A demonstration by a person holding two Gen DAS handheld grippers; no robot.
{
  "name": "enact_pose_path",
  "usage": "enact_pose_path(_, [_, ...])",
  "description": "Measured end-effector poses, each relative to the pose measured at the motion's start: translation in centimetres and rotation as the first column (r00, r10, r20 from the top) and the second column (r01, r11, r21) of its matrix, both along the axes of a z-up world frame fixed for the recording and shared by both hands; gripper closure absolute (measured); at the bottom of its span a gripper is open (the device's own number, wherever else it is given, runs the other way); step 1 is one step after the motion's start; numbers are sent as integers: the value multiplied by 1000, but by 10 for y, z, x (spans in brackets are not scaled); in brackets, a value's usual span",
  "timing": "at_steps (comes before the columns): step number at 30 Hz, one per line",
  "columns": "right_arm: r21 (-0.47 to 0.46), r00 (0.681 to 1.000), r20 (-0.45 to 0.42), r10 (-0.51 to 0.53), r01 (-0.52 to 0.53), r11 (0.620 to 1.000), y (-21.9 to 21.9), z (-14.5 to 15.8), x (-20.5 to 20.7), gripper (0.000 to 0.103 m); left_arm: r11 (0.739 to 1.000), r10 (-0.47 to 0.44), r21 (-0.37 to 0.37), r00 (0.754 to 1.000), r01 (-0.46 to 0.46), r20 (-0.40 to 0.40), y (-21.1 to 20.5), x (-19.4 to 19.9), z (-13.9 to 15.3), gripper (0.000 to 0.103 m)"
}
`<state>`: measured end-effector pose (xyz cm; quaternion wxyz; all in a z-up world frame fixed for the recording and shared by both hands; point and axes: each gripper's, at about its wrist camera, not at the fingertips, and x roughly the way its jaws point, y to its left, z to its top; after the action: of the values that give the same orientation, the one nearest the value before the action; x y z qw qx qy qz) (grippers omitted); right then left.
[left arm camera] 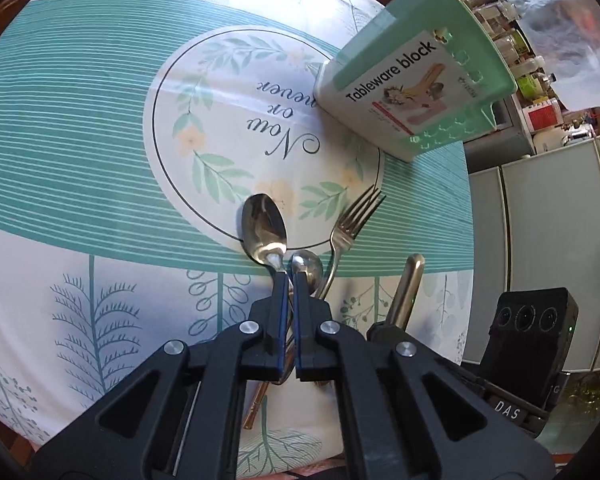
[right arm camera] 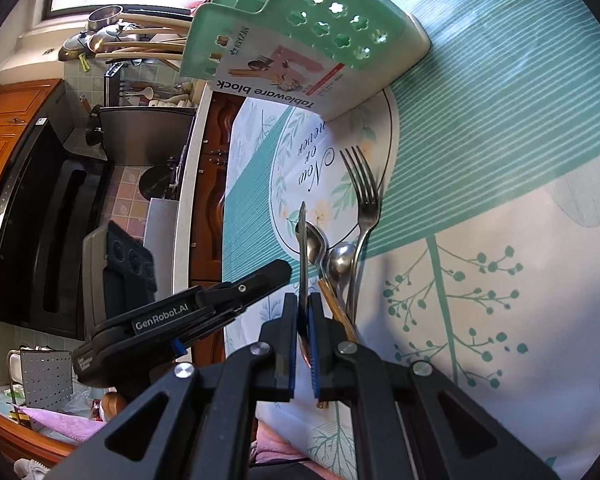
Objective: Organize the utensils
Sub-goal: 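Close the left tool on the gold-handled spoon while the right tool grasps a silver knife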
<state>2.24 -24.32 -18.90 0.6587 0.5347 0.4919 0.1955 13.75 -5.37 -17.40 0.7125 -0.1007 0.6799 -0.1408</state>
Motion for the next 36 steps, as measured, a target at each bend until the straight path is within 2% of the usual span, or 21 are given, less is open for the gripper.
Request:
enact_pose_path(2, [1, 1000, -4, -2, 2, 1000, -2, -2, -3, 98, 1000, -4, 6, 1000, 4, -15, -2, -1, -3, 100])
enact_pose_path(6, [-1, 1000, -8, -12, 12, 1000, -4, -3, -6, 98, 1000, -11, 11, 999, 12, -53, -8, -3, -11, 74])
enact_pose_path(7, [-1, 1000, -8, -12, 12, 1000, -5, -3, -6, 98, 1000, -11, 15, 999, 12, -50, -9, -3, -11, 71])
enact_pose_path(15, [4, 1000, -6, -20, 20, 1000, -7, -5, -8, 98, 996, -29, 82, 995, 36, -90, -29, -6, -22, 71])
enact_pose_path(17, [7, 1000, -6, -25, 25, 1000, -9, -6, -9, 98, 993, -30, 109, 997, 38, -75, -31, -6, -21, 73])
enact_pose_path(18, [8, 1000, -6, -27, 27, 1000, -9, -6, -9, 98, 992, -28, 122, 997, 37, -74, -34, -5, -24, 78])
enact_pose_path(19, [9, 1000, -6, -28, 28, 1000, -9, -6, -9, 98, 990, -22, 141, 997, 32, -71, -35, -5, -25, 87])
enact_pose_path(22, [13, 999, -6, -32, 32, 999, -11, -7, -10, 98, 987, -16, 159, 997, 29, -79, -31, -6, -26, 95])
enact_pose_path(36, [32, 999, -6, -38, 38, 999, -13, -9, -12, 98, 985, -42, 160, 994, 58, -104, -12, -1, -20, 96])
